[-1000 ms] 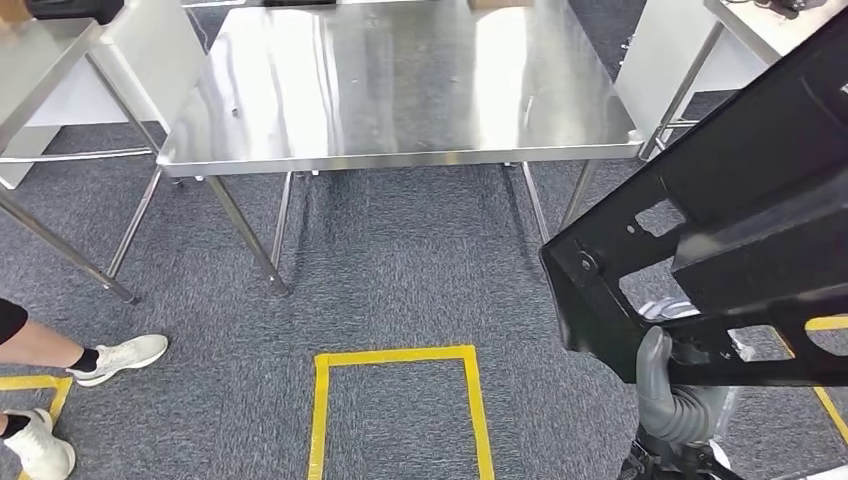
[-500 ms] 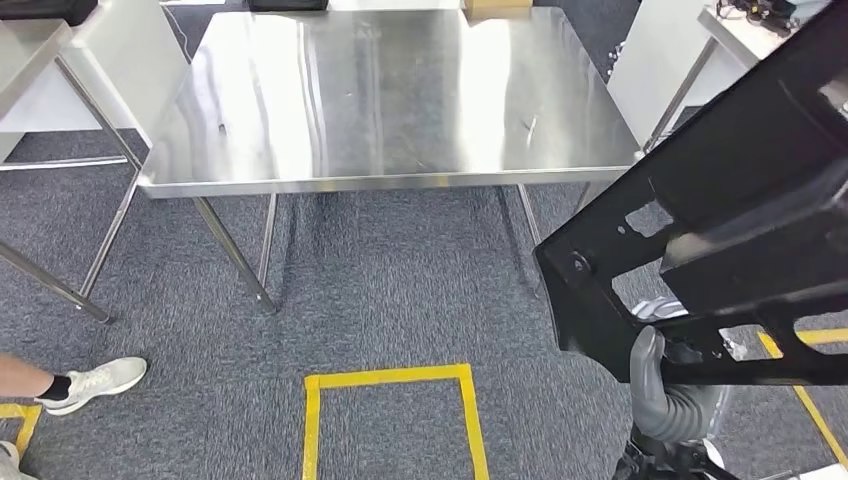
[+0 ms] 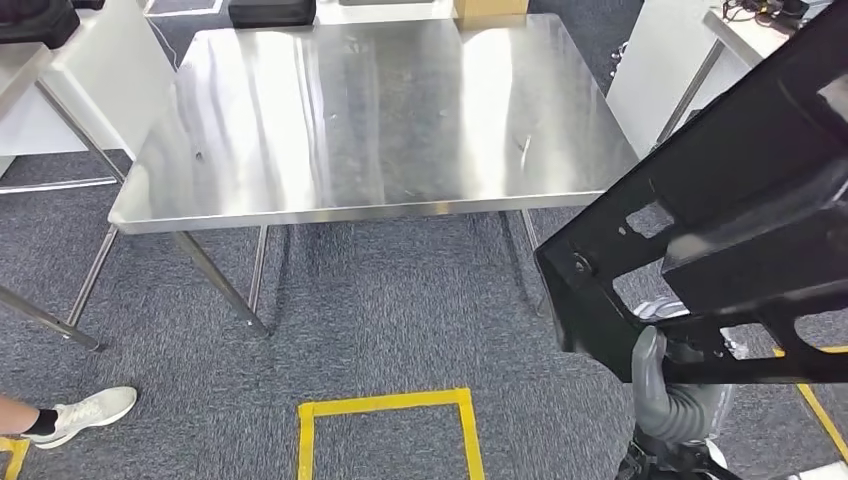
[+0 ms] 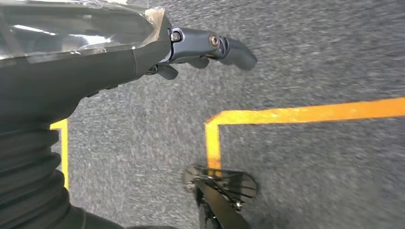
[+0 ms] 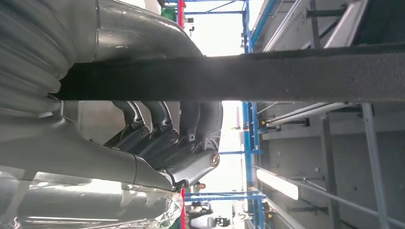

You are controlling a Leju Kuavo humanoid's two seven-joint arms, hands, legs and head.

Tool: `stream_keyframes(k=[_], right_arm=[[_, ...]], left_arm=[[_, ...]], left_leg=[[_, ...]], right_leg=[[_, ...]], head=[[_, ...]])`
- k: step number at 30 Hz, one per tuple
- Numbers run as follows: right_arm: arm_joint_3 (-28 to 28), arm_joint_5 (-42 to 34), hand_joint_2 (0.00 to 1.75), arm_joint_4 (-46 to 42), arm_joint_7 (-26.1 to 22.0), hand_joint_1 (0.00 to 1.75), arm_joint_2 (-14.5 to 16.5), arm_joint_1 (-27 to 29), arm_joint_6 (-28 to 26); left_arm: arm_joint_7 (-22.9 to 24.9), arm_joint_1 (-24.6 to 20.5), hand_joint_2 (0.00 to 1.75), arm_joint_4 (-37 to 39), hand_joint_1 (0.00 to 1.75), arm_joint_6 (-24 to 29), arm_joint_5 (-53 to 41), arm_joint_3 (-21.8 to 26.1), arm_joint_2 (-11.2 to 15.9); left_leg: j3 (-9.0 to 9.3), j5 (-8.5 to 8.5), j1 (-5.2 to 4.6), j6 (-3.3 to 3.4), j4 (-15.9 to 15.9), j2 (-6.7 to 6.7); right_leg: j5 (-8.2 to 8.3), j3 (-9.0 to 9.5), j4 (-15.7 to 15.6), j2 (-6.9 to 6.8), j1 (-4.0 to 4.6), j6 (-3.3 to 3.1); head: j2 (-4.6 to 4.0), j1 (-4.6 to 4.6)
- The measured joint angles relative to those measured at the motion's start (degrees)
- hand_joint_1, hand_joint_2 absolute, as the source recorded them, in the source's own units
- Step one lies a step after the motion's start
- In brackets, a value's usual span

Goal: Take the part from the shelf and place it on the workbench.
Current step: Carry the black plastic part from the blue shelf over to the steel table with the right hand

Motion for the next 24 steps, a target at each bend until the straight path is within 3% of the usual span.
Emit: stream_keyframes(k=[2,4,5,6,7,9,10,11,13,14,16,18,20,21,22,23,24], right_arm=[[-0.01,0.01,1.75,0.01,0.0,1.75,-0.01,-0.01,0.01],[-0.01,0.02,1.75,0.02,0.01,1.75,-0.01,0.04,0.01],[-0.01,0.02,1.75,0.02,0.01,1.75,-0.01,0.05,0.01],[-0.01,0.02,1.75,0.02,0.01,1.75,-0.01,0.05,0.01],[-0.01,0.02,1.75,0.03,0.01,1.75,-0.01,0.07,0.01],[0.03,0.02,1.75,0.11,0.02,1.75,-0.01,0.07,-0.02],[0.06,0.04,1.75,0.14,0.02,1.75,-0.01,0.08,-0.05],[0.09,0.06,1.75,0.17,0.02,1.75,-0.02,0.08,-0.08],[0.1,0.09,1.75,0.11,-0.01,1.75,-0.05,0.01,-0.14],[0.13,0.09,1.75,0.09,-0.01,1.75,-0.08,-0.04,-0.16],[0.17,0.1,1.75,0.07,0.0,1.75,-0.19,-0.07,-0.18],[0.2,0.08,1.75,0.07,0.0,1.75,-0.27,0.0,-0.19],[0.2,0.09,1.75,0.08,0.0,1.75,-0.33,0.09,-0.19],[0.2,0.09,1.75,0.08,0.01,1.75,-0.35,0.09,-0.19],[0.2,0.08,1.75,0.09,0.01,1.75,-0.38,0.1,-0.19],[0.2,0.08,1.75,0.11,0.01,1.75,-0.4,0.15,-0.19],[0.21,0.07,1.75,0.16,0.04,1.75,-0.42,0.15,-0.2]], left_arm=[[-0.05,0.09,1.75,0.01,0.0,-0.01,0.01,-0.01,-0.04],[-0.05,0.22,1.75,0.01,0.0,-0.01,0.01,0.0,-0.05],[-0.05,0.25,1.75,0.01,0.0,-0.01,0.01,0.0,-0.04],[-0.06,0.28,1.75,0.01,0.0,-0.01,0.01,0.01,-0.02],[-0.07,0.33,1.75,0.02,0.0,-0.02,0.01,0.01,0.02],[-0.07,0.53,1.75,0.04,0.0,-0.02,0.01,0.0,0.15],[-0.07,0.63,1.75,0.05,0.0,-0.02,0.01,0.0,0.21],[-0.07,0.66,1.75,0.05,0.0,-0.02,-0.01,0.0,0.27],[-0.1,0.54,1.75,0.05,0.0,-0.04,-0.08,0.01,0.32],[-0.11,0.43,1.75,0.05,0.0,-0.04,-0.11,0.01,0.36],[-0.11,0.29,1.75,0.05,0.0,-0.04,-0.15,0.01,0.42],[-0.11,0.27,1.75,0.05,0.0,-0.05,-0.15,0.01,0.44],[-0.11,0.32,1.75,0.07,0.0,-0.07,-0.15,0.01,0.37],[-0.11,0.33,1.75,0.07,0.0,-0.07,-0.15,0.01,0.32],[-0.11,0.35,1.75,0.08,0.0,-0.07,-0.15,0.01,0.29],[-0.11,0.34,1.75,0.09,0.0,-0.06,-0.15,0.01,0.29],[-0.11,0.33,1.75,0.11,0.0,-0.05,-0.15,0.01,0.31]], left_leg=[[-5.14,-2.53,0.11,-0.43,6.08,-0.01],[-9.07,-5.74,0.23,-0.71,7.78,0.0],[-10.05,-5.8,0.25,-0.71,6.57,0.0],[-10.35,-4.15,0.25,-0.57,4.2,0.01],[-10.26,-0.82,0.22,-0.27,1.11,0.0],[-9.97,5.92,-0.09,0.45,-3.71,-0.19],[-9.71,7.81,-0.28,0.81,-4.98,-0.28],[-9.39,8.23,-0.45,1.15,-5.48,-0.33],[-7.63,7.78,-0.44,1.81,-6.36,-0.31],[-6.65,7.48,-0.34,2.21,-6.74,-0.31],[-4.88,6.53,-0.19,2.74,-7.16,-0.38],[-3.51,5.24,-0.18,2.91,-7.2,-0.5],[-1.7,3.72,-0.12,2.84,-7.21,-0.69],[-0.6,2.87,-0.05,2.73,-7.21,-0.81],[0.32,1.99,0.0,2.57,-7.26,-0.89],[1.47,1.05,0.0,2.36,-7.23,-0.95],[2.26,0.24,-0.06,2.08,-7.36,-0.99]], right_leg=[[-1.15,1.35,-0.17,0.07,0.02,-0.58],[-2.6,3.0,-0.17,0.31,0.03,-0.54],[-3.43,4.04,-0.18,0.43,0.03,-0.45],[-4.26,5.12,-0.19,0.51,0.03,-0.33],[-5.08,5.94,-0.25,0.57,0.03,-0.19],[-6.64,7.24,-0.34,0.8,0.3,0.34],[-7.11,7.96,-0.46,0.97,0.42,0.72],[-7.22,8.68,-0.5,1.13,0.56,1.24],[-6.65,9.14,0.54,1.15,0.59,2.11],[-6.26,8.11,2.61,0.95,0.66,2.37],[-6.69,3.93,9.28,0.52,0.66,2.31],[-9.5,-1.03,14.63,0.38,0.68,1.83],[-11.85,-3.89,14.42,0.3,0.56,1.98],[-11.27,-4.27,12.07,0.23,0.49,2.57],[-8.91,-4.2,8.69,0.08,0.43,3.45],[-5.46,-3.9,5.41,-0.2,0.4,4.23],[-2.46,-3.38,2.97,-0.57,0.51,4.46]], head=[[0.0,-0.08],[0.0,-0.1],[0.0,-0.12],[0.0,-0.15],[0.0,-0.18],[0.0,-0.23],[0.0,-0.26],[0.0,-0.29],[0.0,-0.38],[0.0,-0.39],[0.0,-0.28],[0.0,-0.2],[0.0,-0.19],[0.0,-0.18],[0.0,-0.16],[0.0,-0.18],[0.0,-0.15]])
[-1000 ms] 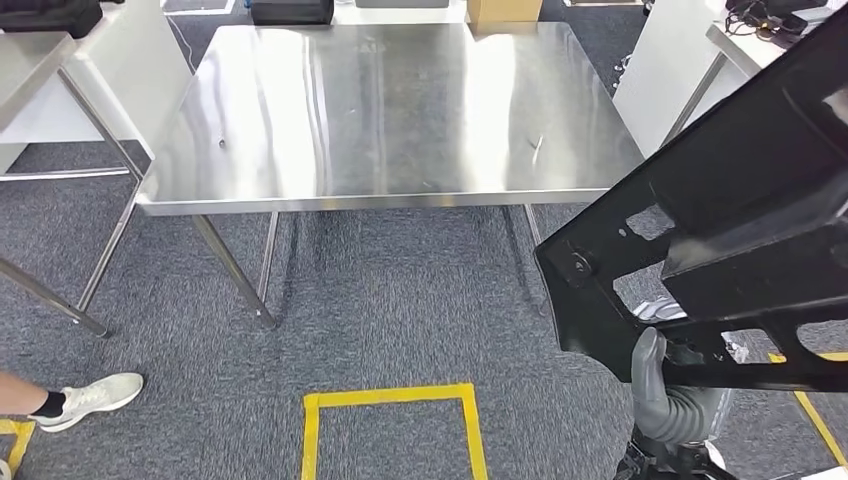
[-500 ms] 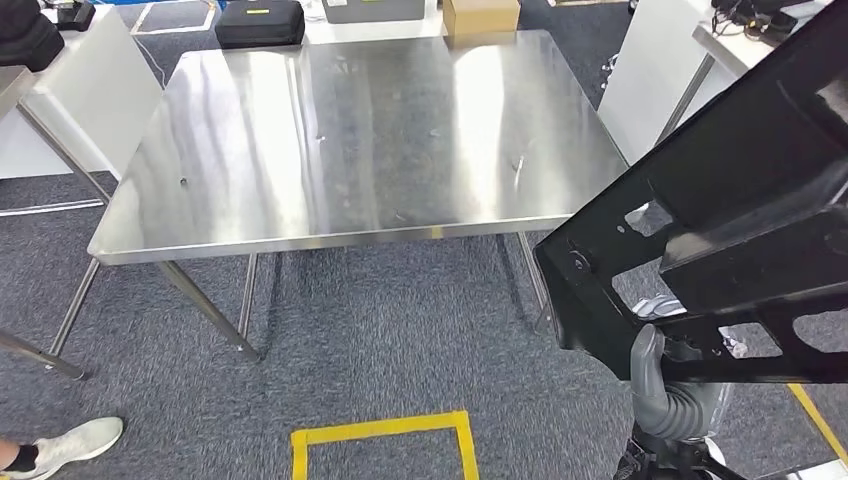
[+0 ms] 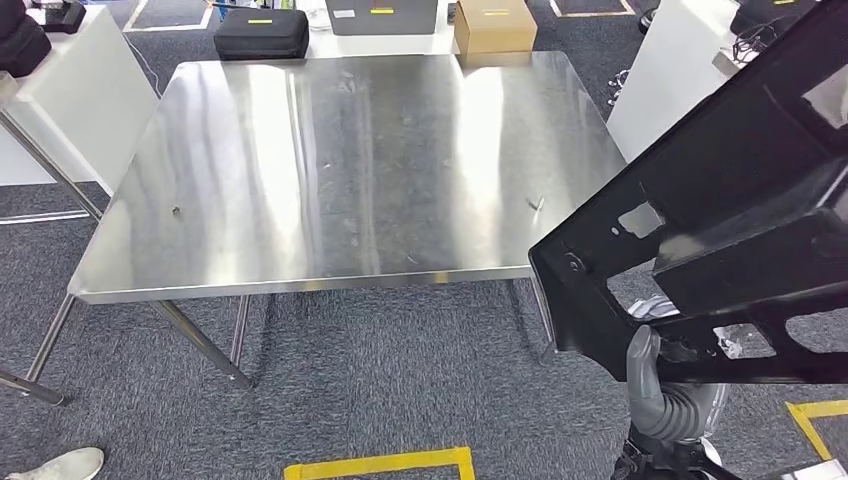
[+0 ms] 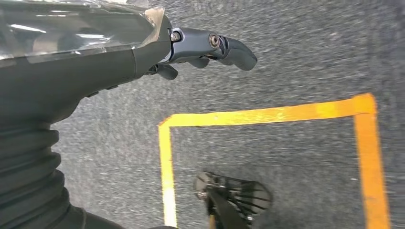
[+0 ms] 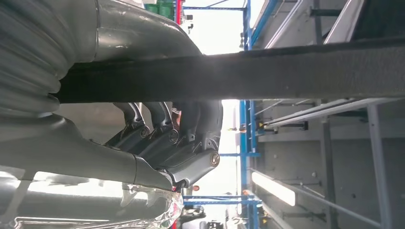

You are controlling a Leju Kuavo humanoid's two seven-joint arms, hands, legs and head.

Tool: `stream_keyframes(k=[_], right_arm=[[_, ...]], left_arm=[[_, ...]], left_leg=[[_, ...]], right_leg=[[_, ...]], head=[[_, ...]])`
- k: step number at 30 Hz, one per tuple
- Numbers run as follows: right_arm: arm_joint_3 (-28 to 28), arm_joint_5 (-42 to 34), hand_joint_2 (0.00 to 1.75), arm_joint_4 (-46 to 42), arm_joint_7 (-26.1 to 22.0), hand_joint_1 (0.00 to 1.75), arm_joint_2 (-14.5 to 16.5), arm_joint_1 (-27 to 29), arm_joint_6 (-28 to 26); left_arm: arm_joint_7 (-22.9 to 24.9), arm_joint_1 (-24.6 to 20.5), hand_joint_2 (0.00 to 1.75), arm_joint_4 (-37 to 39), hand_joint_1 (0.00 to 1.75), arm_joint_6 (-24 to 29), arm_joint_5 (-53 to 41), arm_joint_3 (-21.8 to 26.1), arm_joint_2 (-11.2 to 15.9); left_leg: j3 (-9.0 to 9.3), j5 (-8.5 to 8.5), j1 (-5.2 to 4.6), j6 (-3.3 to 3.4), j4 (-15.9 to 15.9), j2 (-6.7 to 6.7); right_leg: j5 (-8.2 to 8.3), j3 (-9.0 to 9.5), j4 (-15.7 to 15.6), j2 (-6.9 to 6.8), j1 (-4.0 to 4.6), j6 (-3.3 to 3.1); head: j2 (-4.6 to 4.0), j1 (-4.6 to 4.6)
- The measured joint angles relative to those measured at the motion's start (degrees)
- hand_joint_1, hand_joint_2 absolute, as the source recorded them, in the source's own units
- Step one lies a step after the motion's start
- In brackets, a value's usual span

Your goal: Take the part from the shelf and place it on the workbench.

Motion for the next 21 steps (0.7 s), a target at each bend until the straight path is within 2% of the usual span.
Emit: stream_keyframes(k=[1,2,3,5,6,7,9,10,11,12,14,16,19,21], right_arm=[[0.02,0.0,1.75,0.02,0.01,1.75,-0.02,0.03,-0.01],[0.03,0.01,1.75,0.03,0.01,1.75,-0.03,0.04,-0.02],[0.04,0.01,1.75,0.01,0.04,1.75,-0.04,-0.01,-0.04],[0.04,0.01,1.75,-0.05,0.01,1.75,0.01,0.0,-0.08],[0.04,0.0,1.75,-0.07,0.02,1.75,0.07,-0.03,-0.1],[0.04,-0.02,1.75,-0.08,0.01,1.75,0.14,-0.02,-0.11],[0.04,-0.02,1.75,-0.08,0.03,1.75,0.26,-0.04,-0.11],[0.04,-0.02,1.75,-0.07,0.04,1.75,0.31,0.02,-0.11],[0.04,0.0,1.75,-0.07,0.04,1.75,0.36,0.09,-0.11],[0.04,0.03,1.75,-0.07,0.05,1.75,0.4,0.16,-0.12],[0.04,0.1,1.75,-0.09,0.1,1.75,0.5,0.25,-0.13],[0.04,0.21,1.75,-0.14,0.3,1.75,0.6,0.25,-0.08],[0.07,0.54,1.75,-0.21,0.65,1.75,0.73,0.24,0.33],[0.13,0.81,1.75,-0.28,0.82,1.75,0.75,0.15,1.04]], left_arm=[[0.0,-0.02,1.75,0.01,0.0,0.0,0.0,0.0,0.01],[0.0,-0.04,1.75,0.03,0.0,0.01,0.0,0.0,0.02],[0.01,-0.07,1.75,0.03,0.0,0.01,0.0,0.0,0.02],[0.02,-0.15,1.75,0.03,0.0,0.03,0.0,0.0,0.07],[0.02,-0.23,1.75,0.03,0.0,0.03,0.0,-0.01,0.08],[0.01,-0.28,1.75,0.03,0.0,0.03,0.0,-0.01,0.09],[0.0,-0.25,1.75,0.04,0.0,0.03,-0.01,-0.02,0.05],[0.0,-0.18,1.75,0.05,0.0,0.03,-0.03,-0.02,0.05],[0.0,-0.13,1.75,0.05,0.0,0.03,-0.06,-0.02,0.07],[0.0,-0.11,1.75,0.05,0.0,0.02,-0.09,-0.02,0.1],[-0.01,-0.1,1.75,0.05,0.0,-0.02,-0.15,-0.02,0.16],[-0.21,-0.12,1.75,0.05,0.0,0.03,-0.23,-0.03,0.15],[-0.75,-0.16,1.75,0.05,0.0,0.39,-0.43,-0.07,0.09],[-0.94,-0.26,1.75,0.04,0.0,0.64,-0.69,-0.12,0.06]], left_leg=[[0.66,-0.72,-0.08,-0.35,-0.33,0.01],[1.53,-0.99,-0.17,-0.69,-0.39,0.06],[1.97,-0.94,-0.2,-1.02,-0.4,0.14],[2.24,-0.79,-0.14,-1.57,1.52,0.42],[1.14,-1.24,-0.08,-1.81,3.63,0.54],[-0.81,-2.28,0.0,-2.07,6.62,0.65],[-6.03,-5.3,0.16,-2.5,12.84,0.72],[-8.28,-6.29,0.27,-2.66,14.59,0.74],[-9.69,-6.1,0.38,-2.75,14.68,0.78],[-10.14,-4.4,0.5,-2.79,12.94,0.85],[-8.82,1.59,0.69,-2.65,6.26,1.04],[-7.42,4.58,0.5,-2.17,1.85,1.21],[-6.69,5.12,0.07,-1.08,1.24,1.26],[-6.16,5.27,0.16,-0.28,0.63,1.25]], right_leg=[[2.19,0.59,-1.4,-0.24,0.2,-0.3],[3.0,1.07,-1.92,-0.32,0.28,-1.17],[2.83,1.94,-2.19,-0.17,0.26,-2.22],[2.47,3.72,-3.05,0.17,-0.2,-3.69],[2.22,4.65,-3.3,0.23,-0.36,-4.23],[1.89,5.24,-3.52,0.19,-0.41,-4.67],[1.22,5.94,-3.71,0.25,-0.41,-5.1],[0.82,6.33,-3.8,0.31,-0.43,-5.11],[0.39,6.67,-3.84,0.37,-0.46,-5.0],[-0.09,7.1,-3.85,0.43,-0.52,-4.82],[-1.03,8.14,-3.85,0.46,-0.65,-4.31],[-1.8,9.11,-3.79,0.52,-0.46,-3.56],[-2.57,9.57,-4.05,0.53,-0.19,-2.34],[-3.54,9.07,-2.56,0.41,-0.21,-1.97]], head=[[0.0,-0.03],[0.0,-0.06],[0.0,-0.08],[-0.01,-0.19],[-0.01,-0.28],[-0.01,-0.37],[-0.02,-0.49],[-0.02,-0.5],[-0.02,-0.49],[-0.02,-0.52],[-0.02,-0.53],[-0.02,-0.56],[0.0,-0.59],[-0.01,-0.53]])
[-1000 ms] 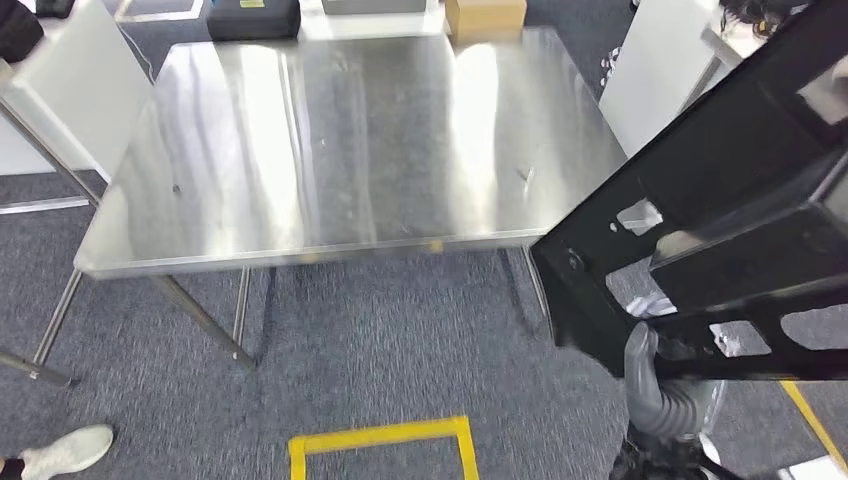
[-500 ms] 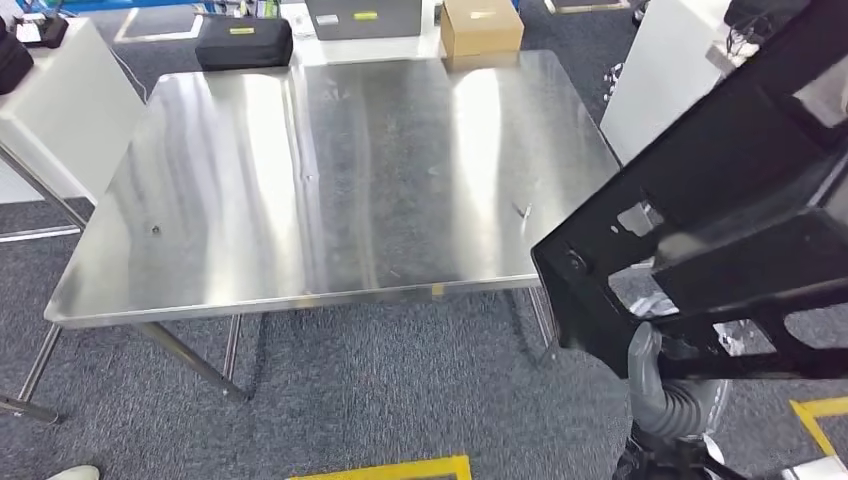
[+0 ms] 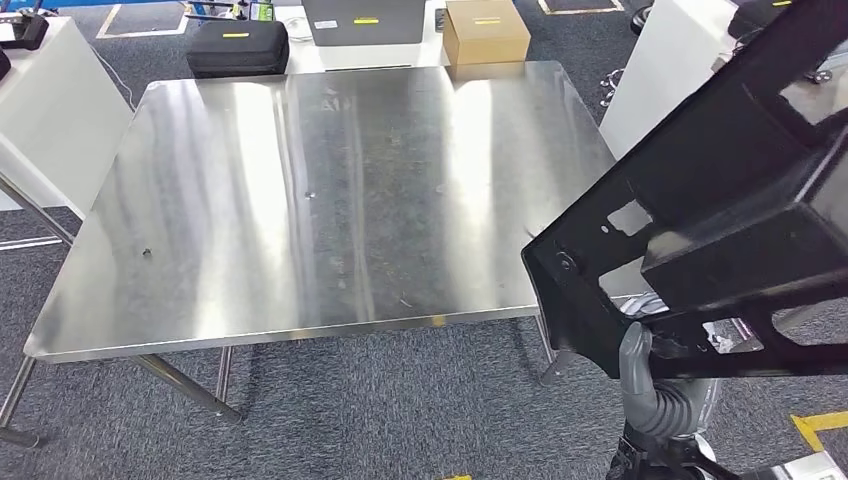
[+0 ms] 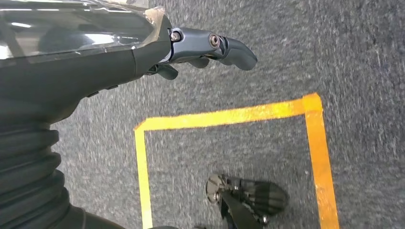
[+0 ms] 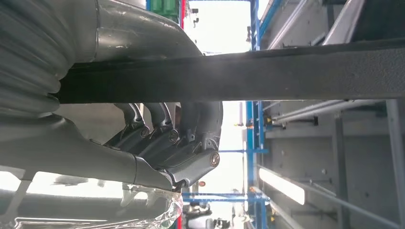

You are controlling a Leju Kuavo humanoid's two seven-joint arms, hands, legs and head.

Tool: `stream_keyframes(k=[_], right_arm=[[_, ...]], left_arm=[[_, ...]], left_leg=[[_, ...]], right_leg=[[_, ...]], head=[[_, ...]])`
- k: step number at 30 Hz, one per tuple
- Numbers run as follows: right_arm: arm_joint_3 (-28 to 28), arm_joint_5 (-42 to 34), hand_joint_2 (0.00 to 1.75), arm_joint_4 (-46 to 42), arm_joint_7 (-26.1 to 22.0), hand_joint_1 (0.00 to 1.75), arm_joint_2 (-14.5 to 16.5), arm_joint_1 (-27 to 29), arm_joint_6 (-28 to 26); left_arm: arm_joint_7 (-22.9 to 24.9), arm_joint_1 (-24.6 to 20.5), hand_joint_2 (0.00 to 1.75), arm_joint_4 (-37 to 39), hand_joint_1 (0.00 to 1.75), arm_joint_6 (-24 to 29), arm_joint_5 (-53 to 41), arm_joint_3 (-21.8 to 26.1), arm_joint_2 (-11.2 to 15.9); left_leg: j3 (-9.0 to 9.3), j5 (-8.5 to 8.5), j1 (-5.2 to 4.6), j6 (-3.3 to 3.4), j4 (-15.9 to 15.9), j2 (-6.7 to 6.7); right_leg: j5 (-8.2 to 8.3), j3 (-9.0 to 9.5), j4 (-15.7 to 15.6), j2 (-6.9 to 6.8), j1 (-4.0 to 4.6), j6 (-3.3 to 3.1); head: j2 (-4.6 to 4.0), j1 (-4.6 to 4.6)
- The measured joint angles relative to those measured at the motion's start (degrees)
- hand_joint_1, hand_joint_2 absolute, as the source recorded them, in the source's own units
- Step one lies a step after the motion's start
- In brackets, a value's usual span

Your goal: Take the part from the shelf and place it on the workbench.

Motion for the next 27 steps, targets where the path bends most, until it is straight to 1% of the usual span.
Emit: stream_keyframes(k=[1,2,3,4,5,6,7,8,9,10,11,12,14,17,21,24,27], right_arm=[[0.12,0.14,1.75,-0.03,0.1,1.75,-0.02,-0.12,0.57],[0.35,0.27,1.75,-0.01,0.24,1.75,-0.05,-0.26,1.24],[0.72,0.4,1.75,0.05,0.41,1.75,-0.1,-0.45,2.02],[1.24,0.56,1.75,0.17,0.65,1.75,-0.19,-0.7,2.89],[1.9,0.74,1.75,0.39,0.92,1.75,-0.3,-1.1,3.8],[2.68,0.94,1.75,0.74,1.17,1.75,-0.46,-1.76,4.72],[3.67,1.1,1.75,1.26,1.4,1.75,-0.67,-2.67,5.69],[4.77,1.24,1.75,1.91,1.59,1.75,-0.92,-3.79,6.52],[5.96,1.32,1.75,2.72,1.75,1.75,-1.17,-4.98,7.22],[7.21,1.43,1.75,3.55,1.9,1.75,-1.37,-6.09,7.83],[8.42,1.58,1.75,4.37,2.05,1.75,-1.55,-7.15,8.32],[9.55,1.75,1.75,5.17,2.28,1.75,-1.67,-8.19,8.8],[12.18,2.32,1.75,7.2,3.45,1.75,-1.83,-11.18,9.78],[17.23,3.8,1.75,11.73,6.6,1.75,-1.54,-17.44,10.47],[24.16,8.27,1.75,18.56,9.87,1.75,0.32,-25.49,9.61],[28.14,10.18,1.75,22.84,10.66,1.75,1.72,-29.94,8.96],[30.61,11.94,1.75,25.87,11.52,1.75,2.67,-33.13,8.6]], left_arm=[[-0.03,-0.06,1.75,-0.01,0.0,0.11,-0.23,-0.06,0.0],[-0.04,-0.1,1.75,-0.01,0.0,0.21,-0.48,-0.15,0.02],[-0.04,-0.13,1.75,-0.01,0.0,0.28,-0.79,-0.28,0.04],[-0.04,-0.14,1.75,-0.01,0.0,0.28,-1.14,-0.43,0.04],[-0.04,-0.16,1.75,-0.01,0.0,0.2,-1.45,-0.59,0.03],[-0.03,-0.22,1.75,-0.01,0.0,0.12,-1.79,-0.78,0.03],[0.01,-0.36,1.75,-0.01,0.0,0.07,-2.07,-1.0,0.03],[0.06,-0.58,1.75,-0.01,0.0,0.14,-2.27,-1.24,0.01],[0.13,-0.89,1.75,-0.01,0.0,0.27,-2.4,-1.45,-0.04],[0.21,-1.24,1.75,-0.01,0.0,0.44,-2.46,-1.63,-0.1],[0.27,-1.55,1.75,-0.01,0.0,0.58,-2.48,-1.76,-0.15],[0.32,-1.8,1.75,-0.01,0.0,0.63,-2.52,-1.86,-0.17],[0.33,-2.1,1.75,-0.01,0.0,0.61,-2.64,-2.13,-0.16],[0.35,-2.92,1.75,-0.02,0.0,0.44,-2.91,-2.65,-0.24],[0.72,-4.17,1.75,-0.07,0.0,0.09,-3.0,-3.28,-0.37],[0.95,-4.71,1.75,-0.1,0.0,-0.02,-3.0,-3.54,-0.49],[0.99,-4.81,1.75,-0.13,0.0,-0.15,-2.93,-3.87,-0.56]], left_leg=[[0.25,-0.02,0.11,0.38,-0.29,0.0],[0.4,-0.18,0.09,0.69,-0.41,0.0],[0.48,-0.39,0.04,0.93,-0.42,-0.02],[0.61,-0.63,-0.03,1.06,-0.41,-0.08],[0.83,-0.89,-0.08,1.11,-0.41,-0.17],[1.19,-1.19,-0.1,1.08,-0.41,-0.28],[1.67,-1.52,-0.11,0.99,-0.41,-0.4],[2.1,-1.86,-0.11,0.85,-0.42,-0.5],[2.48,-2.24,-0.25,0.59,-0.4,-0.59],[2.68,-2.53,-0.37,0.36,-0.38,-0.66],[2.73,-2.74,-0.5,0.37,-0.36,-0.7],[2.76,-2.88,-0.61,0.41,-0.34,-0.7],[2.86,-2.9,-0.55,0.74,-0.51,-0.54],[3.24,-2.86,-0.49,0.53,-1.01,-0.33],[3.5,-2.74,-0.46,0.06,-1.48,-0.32],[3.57,-2.69,-0.43,-0.23,-1.55,-0.39],[3.55,-2.69,-0.42,-0.42,-1.57,-0.41]], right_leg=[[-1.03,-1.38,2.57,-0.05,0.03,-0.05],[-2.3,-3.55,6.28,-0.09,-0.04,-0.19],[-3.49,-6.21,10.4,-0.08,-0.02,-0.3],[-4.1,-8.67,13.73,-0.09,-0.02,-0.22],[-3.77,-10.31,15.21,-0.09,-0.02,0.07],[-2.39,-10.83,14.37,-0.1,-0.02,0.53],[-0.15,-10.22,11.3,-0.1,-0.01,1.02],[2.43,-9.01,7.05,-0.11,0.03,1.34],[4.47,-7.69,3.35,-0.11,0.24,1.31],[5.81,-6.73,0.78,-0.11,0.4,1.03],[6.4,-6.28,-0.39,-0.1,0.48,0.72],[6.45,-6.1,-0.51,-0.07,0.53,0.48],[6.55,-6.14,-0.58,0.14,0.44,0.46],[6.44,-6.14,-0.57,0.39,0.53,0.29],[6.35,-6.12,-0.57,0.39,0.54,0.13],[6.3,-6.09,-0.55,0.34,0.61,-0.03],[6.27,-6.06,-0.53,0.3,0.64,-0.29]], head=[[0.0,0.06],[0.0,0.13],[0.01,0.16],[0.01,0.16],[0.0,0.15],[0.0,0.16],[0.0,0.16],[-0.01,0.19],[-0.01,0.19],[0.0,0.18],[0.0,0.14],[0.0,0.09],[0.0,0.03],[0.0,0.03],[0.01,0.01],[0.0,0.03],[-0.01,0.05]])
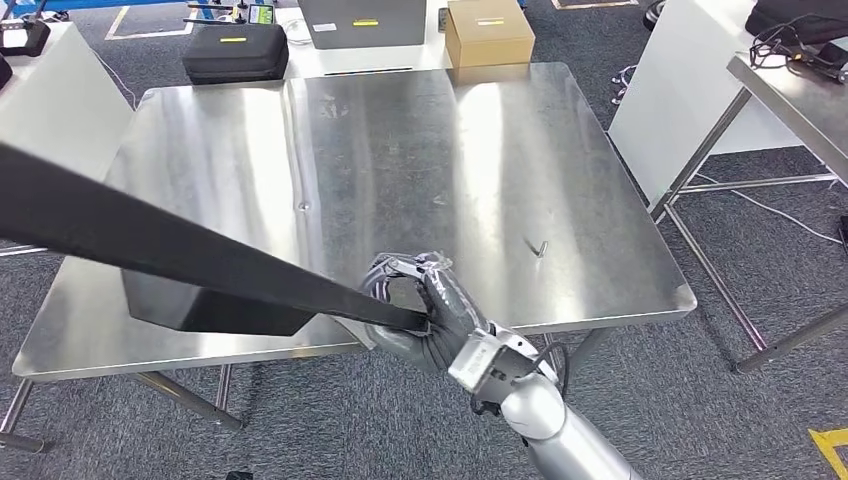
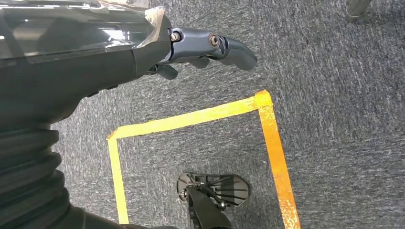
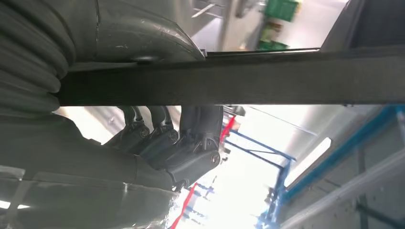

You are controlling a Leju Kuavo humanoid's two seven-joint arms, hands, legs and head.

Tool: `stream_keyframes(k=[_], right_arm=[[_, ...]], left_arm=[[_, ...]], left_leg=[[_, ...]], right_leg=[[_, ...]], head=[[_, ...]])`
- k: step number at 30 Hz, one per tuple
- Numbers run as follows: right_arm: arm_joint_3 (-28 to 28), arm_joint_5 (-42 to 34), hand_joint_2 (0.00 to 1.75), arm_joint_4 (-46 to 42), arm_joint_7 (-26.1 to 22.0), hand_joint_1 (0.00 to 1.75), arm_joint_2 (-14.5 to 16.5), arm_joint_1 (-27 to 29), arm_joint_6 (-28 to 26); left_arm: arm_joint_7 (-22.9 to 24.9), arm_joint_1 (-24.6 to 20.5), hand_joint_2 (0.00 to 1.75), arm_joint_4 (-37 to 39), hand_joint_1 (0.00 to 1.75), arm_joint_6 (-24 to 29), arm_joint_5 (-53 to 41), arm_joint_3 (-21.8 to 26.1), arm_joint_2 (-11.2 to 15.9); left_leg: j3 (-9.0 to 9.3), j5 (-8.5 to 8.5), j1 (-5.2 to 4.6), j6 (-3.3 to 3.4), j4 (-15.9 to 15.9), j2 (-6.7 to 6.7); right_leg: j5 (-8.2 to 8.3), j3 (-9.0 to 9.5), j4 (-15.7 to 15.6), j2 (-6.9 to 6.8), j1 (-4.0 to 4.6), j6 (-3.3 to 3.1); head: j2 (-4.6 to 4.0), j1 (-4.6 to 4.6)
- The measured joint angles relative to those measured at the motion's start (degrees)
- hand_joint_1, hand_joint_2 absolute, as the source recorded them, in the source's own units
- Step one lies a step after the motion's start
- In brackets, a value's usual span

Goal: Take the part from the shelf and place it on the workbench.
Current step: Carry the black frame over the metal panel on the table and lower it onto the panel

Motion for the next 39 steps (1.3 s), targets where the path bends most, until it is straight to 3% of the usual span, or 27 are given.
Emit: stream_keyframes(k=[6,13,25,33,39], right_arm=[[5.33,8.01,1.75,9.64,3.45,1.75,3.03,-7.62,-2.37],[7.81,11.56,1.75,17.17,5.03,1.75,5.75,-11.59,-4.08],[9.02,24.97,1.75,45.38,14.14,1.75,13.06,-23.58,-17.89],[7.67,29.36,1.75,57.1,18.86,1.75,14.0,-28.91,-20.66],[6.55,32.84,1.75,62.42,23.15,1.75,12.59,-31.48,-23.53]], left_arm=[[0.12,-0.29,1.75,-0.22,0.0,-0.21,0.48,-0.69,-0.1],[0.17,-0.3,1.75,-0.26,0.0,-0.35,0.61,-0.91,-0.19],[1.07,-0.34,1.75,-0.43,0.0,-0.03,1.73,-1.98,-0.8],[1.24,-0.29,1.75,-0.43,0.0,0.63,2.3,-2.53,-0.9],[1.26,-0.17,1.75,-0.43,0.0,0.79,2.64,-2.84,-0.88]], left_leg=[[0.05,0.0,-0.09,-0.02,0.01,0.04],[0.05,-0.01,-0.17,-0.01,0.01,0.04],[0.08,0.0,-0.18,-0.02,0.02,0.02],[0.06,-0.01,-0.19,-0.02,0.03,0.02],[0.05,-0.01,-0.23,-0.02,0.03,0.01]], right_leg=[[0.01,0.06,-0.02,0.01,-0.08,-0.02],[0.01,0.09,-0.05,-0.01,-0.13,-0.02],[0.01,0.09,-0.06,-0.01,-0.17,-0.02],[0.01,0.07,-0.08,-0.01,-0.17,-0.01],[0.01,0.07,-0.1,-0.01,-0.21,-0.01]], head=[[0.0,0.01],[0.0,0.01],[0.0,0.0],[0.01,-0.01],[0.0,0.0]])
